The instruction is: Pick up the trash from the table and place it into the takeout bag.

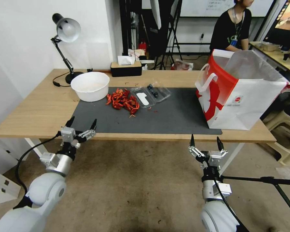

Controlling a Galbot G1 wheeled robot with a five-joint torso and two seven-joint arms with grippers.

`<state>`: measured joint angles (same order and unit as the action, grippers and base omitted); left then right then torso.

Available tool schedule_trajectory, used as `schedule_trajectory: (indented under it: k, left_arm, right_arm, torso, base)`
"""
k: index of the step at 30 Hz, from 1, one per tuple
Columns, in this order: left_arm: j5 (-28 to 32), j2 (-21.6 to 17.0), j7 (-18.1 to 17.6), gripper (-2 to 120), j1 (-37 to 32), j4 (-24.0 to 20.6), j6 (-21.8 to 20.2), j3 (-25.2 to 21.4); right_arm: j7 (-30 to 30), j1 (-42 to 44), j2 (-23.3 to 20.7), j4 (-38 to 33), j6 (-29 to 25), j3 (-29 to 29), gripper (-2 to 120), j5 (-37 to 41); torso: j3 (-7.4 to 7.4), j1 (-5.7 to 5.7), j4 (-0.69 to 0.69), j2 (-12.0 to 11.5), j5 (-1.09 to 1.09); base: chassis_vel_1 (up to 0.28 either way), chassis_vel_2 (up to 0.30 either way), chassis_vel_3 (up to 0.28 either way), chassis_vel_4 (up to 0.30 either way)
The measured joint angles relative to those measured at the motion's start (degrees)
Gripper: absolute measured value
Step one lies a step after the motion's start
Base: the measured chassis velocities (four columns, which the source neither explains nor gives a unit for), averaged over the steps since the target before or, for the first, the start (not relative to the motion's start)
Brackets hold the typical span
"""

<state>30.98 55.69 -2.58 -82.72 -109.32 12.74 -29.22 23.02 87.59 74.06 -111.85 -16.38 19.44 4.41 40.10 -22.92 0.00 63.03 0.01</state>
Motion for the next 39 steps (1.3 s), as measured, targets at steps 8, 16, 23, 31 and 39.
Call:
schedule_trajectory:
  k: [8,16,23,31,39]
  left_arm:
    - [-0.1,0.6,1.2,100,-1.1,0.8,1.6,-0.1]
    - [-0.5,1.3,1.4,100,-1.6,1.3,2.1,-0.2]
    - [-1.0,1.7,1.4,100,-1.7,1.5,2.2,-0.4]
    - [-1.0,1.7,1.4,100,-1.7,1.6,2.2,-0.4]
    - [-1.0,1.7,1.4,100,-1.7,1.6,2.2,-0.4]
  right_arm:
    - [-0.1,0.2,0.6,0.0,0.0,0.4,100,-0.2]
    - [-0.3,0.1,0.8,0.0,0.0,0.4,100,-0.4]
    - [-0.6,0.1,0.8,0.2,-0.4,0.5,100,-0.5]
    - [-0.6,0.1,0.8,0.2,-0.5,0.5,100,-0.5]
    - [-0.6,0.1,0.8,0.2,-0.5,0.5,100,-0.5]
  torso:
    - [0.00,0.00,0.00,0.0,0.00]
    - [0.00,0.00,-0.01,0.0,-0.01]
    - [0.00,0.00,0.00,0.0,-0.01]
    - [0.00,0.00,0.00,0.0,-0.01]
    - [0.00,0.00,-0.01,0.0,-0.01]
  base:
    - [0.000,0.000,0.000,0.000]
    - [0.000,0.000,0.000,0.000]
    - [0.000,0.000,0.000,0.000]
    - [0.000,0.000,0.000,0.000]
    - [0.000,0.000,0.000,0.000]
